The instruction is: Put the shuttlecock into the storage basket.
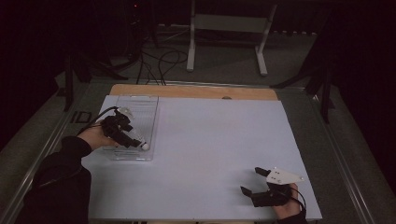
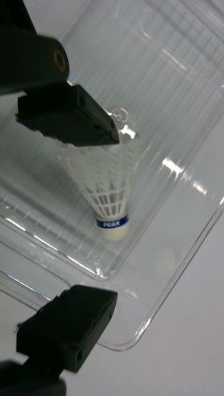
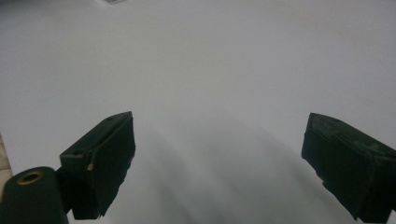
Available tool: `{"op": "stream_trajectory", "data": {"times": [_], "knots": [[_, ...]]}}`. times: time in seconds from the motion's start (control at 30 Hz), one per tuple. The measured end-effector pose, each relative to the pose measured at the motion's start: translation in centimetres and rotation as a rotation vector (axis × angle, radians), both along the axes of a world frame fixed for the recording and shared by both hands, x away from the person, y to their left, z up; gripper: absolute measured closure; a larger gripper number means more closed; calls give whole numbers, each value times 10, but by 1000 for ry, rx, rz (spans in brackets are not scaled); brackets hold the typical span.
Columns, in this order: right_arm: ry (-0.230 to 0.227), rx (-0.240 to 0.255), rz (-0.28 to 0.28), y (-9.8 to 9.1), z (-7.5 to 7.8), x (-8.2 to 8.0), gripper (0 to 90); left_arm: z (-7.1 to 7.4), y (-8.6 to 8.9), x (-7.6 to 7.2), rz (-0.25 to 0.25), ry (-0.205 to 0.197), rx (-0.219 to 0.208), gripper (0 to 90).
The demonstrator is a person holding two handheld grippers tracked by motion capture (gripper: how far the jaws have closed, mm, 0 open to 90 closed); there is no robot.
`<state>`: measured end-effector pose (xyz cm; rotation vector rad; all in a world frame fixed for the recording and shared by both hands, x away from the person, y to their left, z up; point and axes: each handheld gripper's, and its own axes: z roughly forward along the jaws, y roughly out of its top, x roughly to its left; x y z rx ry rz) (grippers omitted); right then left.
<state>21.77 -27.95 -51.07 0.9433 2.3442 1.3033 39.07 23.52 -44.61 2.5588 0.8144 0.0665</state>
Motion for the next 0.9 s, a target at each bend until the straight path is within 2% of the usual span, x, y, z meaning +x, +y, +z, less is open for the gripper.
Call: {"op": "stream_trajectory", "data": {"times": [0.03, 0.1, 0.13, 0.17, 0.3, 0.73, 0.9], "knots": [[2, 0, -1, 0, 0, 0, 97, 0, 1, 0, -9, 6, -6, 149], [2, 0, 0, 0, 0, 0, 97, 0, 1, 0, -9, 16, -16, 126], [3, 0, -1, 0, 0, 0, 97, 0, 1, 1, -6, 30, -27, 88], [4, -2, -1, 0, 0, 0, 97, 1, 0, 1, 2, 50, -41, 5], [8, -4, -2, 0, -1, 0, 97, 4, -1, 0, 11, 21, -29, 2], [6, 9, -5, 0, 1, 0, 97, 5, -5, -3, 12, 2, -19, 1], [4, 8, -7, -1, 1, 0, 96, 10, -8, -3, 16, -19, -14, 0]]}}
